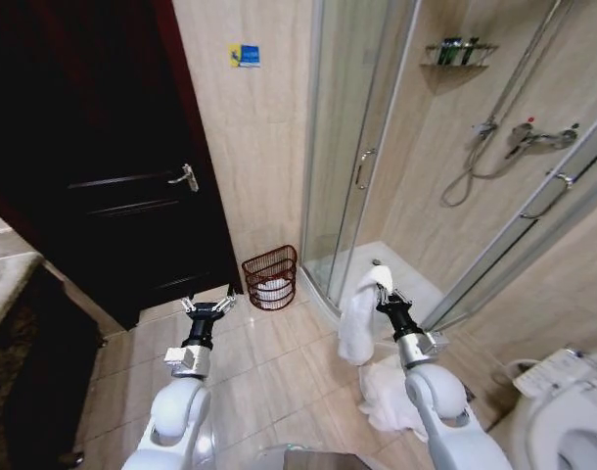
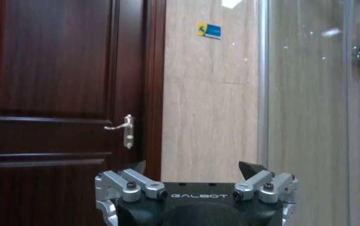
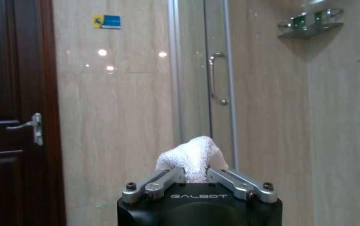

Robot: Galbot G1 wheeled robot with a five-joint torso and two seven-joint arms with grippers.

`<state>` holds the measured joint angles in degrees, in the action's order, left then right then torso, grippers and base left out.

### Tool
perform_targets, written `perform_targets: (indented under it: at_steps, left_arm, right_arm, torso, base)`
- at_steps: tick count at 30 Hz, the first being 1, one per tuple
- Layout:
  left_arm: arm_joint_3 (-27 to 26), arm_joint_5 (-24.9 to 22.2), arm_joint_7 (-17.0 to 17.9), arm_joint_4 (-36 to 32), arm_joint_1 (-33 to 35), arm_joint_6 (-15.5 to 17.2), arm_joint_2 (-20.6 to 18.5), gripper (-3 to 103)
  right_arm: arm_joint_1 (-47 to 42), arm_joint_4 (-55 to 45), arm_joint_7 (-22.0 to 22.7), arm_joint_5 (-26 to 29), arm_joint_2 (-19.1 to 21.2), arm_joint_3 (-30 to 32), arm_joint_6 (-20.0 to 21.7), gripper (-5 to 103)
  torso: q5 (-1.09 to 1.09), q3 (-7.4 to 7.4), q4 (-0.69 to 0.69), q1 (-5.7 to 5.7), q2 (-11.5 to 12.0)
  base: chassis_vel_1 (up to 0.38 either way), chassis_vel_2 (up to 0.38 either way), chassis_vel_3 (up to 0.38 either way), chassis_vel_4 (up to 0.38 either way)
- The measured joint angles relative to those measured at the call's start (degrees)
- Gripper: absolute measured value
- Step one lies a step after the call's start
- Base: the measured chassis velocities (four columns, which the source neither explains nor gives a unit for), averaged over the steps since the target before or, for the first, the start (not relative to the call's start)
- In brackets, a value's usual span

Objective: Discard the used towel into the hamper.

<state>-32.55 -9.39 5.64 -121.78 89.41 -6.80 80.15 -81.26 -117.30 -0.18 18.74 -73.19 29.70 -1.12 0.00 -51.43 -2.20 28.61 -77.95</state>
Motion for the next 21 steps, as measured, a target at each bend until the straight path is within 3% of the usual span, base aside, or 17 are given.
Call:
perform_targets:
  at_steps: [16,21]
  left_arm:
    - [-0.58,-0.06,0.02,0.14,0.82,-0.97,0.15,100]
    - [-0.9,0.12,0.59,1.01,1.08,-3.81,0.37,100]
  right_arm:
    - [-0.38,0.12,-0.7,-0.85,-0.59,-0.55,-0.52,3]
    - [-0.45,0.0,-0.89,-1.07,-0.86,-0.61,-0.92,3]
  torso:
    - [-0.01,0.0,0.01,0.01,0.0]
    - [-0.01,0.0,0.0,0.01,0.0]
  base:
    - [0.026,0.037,0.063,0.074]
    - [0.069,0.044,0.03,0.043]
